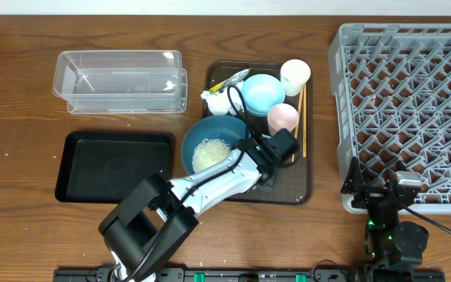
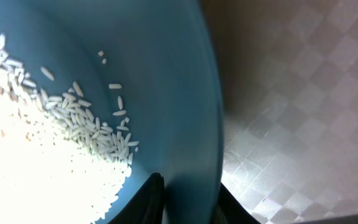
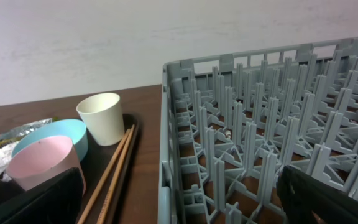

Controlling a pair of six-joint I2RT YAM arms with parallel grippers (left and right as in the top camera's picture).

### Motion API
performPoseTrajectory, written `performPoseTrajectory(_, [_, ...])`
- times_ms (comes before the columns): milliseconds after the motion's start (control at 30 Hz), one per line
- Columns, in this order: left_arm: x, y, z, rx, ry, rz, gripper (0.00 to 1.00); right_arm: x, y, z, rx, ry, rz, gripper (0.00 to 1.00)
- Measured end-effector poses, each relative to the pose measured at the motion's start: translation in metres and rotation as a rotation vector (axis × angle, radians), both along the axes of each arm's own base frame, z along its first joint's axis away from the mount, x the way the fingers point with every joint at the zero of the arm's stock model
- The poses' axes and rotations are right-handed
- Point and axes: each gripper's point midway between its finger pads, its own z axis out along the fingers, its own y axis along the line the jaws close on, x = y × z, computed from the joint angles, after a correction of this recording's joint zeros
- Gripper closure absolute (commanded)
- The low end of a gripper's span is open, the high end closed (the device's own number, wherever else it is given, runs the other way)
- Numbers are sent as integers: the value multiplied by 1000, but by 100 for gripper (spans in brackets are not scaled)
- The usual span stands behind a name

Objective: Sort waste into correct bins and load items into the dishwasher rack
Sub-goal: 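Grasp the blue plate rim with the left gripper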

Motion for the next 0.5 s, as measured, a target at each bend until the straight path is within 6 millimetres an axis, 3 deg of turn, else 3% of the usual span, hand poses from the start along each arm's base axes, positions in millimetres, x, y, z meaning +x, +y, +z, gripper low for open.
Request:
performPoseTrajectory(200, [0,0,19,-29,-23,0,81,0,0,0,0,0,0,1])
performPoseTrajectory(500, [-1,1,93,-166,-138,1,85,0,0,0,0,0,0,1])
